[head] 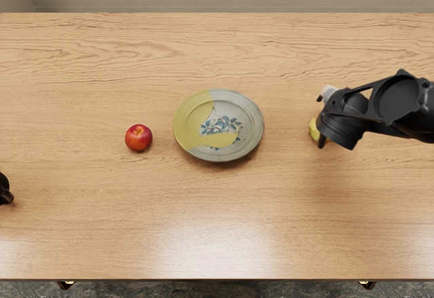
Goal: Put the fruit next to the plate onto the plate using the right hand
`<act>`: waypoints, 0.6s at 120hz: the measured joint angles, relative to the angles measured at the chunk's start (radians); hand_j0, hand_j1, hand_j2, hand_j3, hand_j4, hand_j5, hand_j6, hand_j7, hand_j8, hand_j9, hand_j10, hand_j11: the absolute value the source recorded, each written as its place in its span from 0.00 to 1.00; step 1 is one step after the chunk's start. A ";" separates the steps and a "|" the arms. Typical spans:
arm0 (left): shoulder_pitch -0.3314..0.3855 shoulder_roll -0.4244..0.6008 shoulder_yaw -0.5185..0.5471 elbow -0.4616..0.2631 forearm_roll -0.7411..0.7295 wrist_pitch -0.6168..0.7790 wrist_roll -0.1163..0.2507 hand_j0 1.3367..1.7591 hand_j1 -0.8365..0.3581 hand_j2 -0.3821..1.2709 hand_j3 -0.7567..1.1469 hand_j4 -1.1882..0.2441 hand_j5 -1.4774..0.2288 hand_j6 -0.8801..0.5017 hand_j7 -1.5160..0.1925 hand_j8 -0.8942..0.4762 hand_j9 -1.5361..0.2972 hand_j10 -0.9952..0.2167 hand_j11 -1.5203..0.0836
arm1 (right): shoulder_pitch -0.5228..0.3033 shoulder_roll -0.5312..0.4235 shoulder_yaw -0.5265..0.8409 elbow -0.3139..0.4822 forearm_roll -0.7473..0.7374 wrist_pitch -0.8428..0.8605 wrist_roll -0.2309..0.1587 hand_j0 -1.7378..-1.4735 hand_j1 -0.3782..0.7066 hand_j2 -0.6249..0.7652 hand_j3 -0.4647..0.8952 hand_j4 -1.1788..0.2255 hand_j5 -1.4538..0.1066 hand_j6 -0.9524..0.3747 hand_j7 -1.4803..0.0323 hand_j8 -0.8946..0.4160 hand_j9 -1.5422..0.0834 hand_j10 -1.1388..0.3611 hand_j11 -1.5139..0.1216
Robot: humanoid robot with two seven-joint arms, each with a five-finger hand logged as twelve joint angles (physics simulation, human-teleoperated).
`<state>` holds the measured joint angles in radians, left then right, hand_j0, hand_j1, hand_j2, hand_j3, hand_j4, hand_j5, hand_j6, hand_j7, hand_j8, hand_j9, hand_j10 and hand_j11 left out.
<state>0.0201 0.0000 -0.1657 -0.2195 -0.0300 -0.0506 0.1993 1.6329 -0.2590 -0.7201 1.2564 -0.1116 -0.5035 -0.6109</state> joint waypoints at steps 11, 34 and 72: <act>0.001 0.000 0.000 0.000 0.000 0.000 0.000 0.76 0.99 0.23 0.40 0.83 0.87 0.64 0.89 0.65 0.84 0.82 0.95 | -0.010 0.010 0.003 -0.012 0.000 0.002 0.000 0.30 0.28 0.42 0.34 0.67 0.74 0.54 0.78 0.51 0.76 0.60 0.74; 0.001 0.000 0.000 0.000 0.000 0.000 0.000 0.76 0.99 0.23 0.40 0.83 0.87 0.64 0.89 0.65 0.84 0.82 0.95 | -0.032 0.031 0.009 -0.036 0.000 0.000 0.000 0.30 0.30 0.41 0.34 0.66 0.73 0.53 0.77 0.49 0.75 0.59 0.73; 0.001 0.000 0.000 0.000 0.000 0.000 0.000 0.76 0.99 0.23 0.40 0.83 0.87 0.64 0.89 0.65 0.84 0.82 0.95 | -0.040 0.035 0.027 -0.045 -0.029 -0.006 0.000 0.30 0.49 0.44 0.34 0.52 0.56 0.38 0.60 0.41 0.60 0.48 0.57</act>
<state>0.0212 0.0000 -0.1657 -0.2194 -0.0305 -0.0506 0.1994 1.5924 -0.2244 -0.6929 1.2115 -0.1407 -0.5094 -0.6112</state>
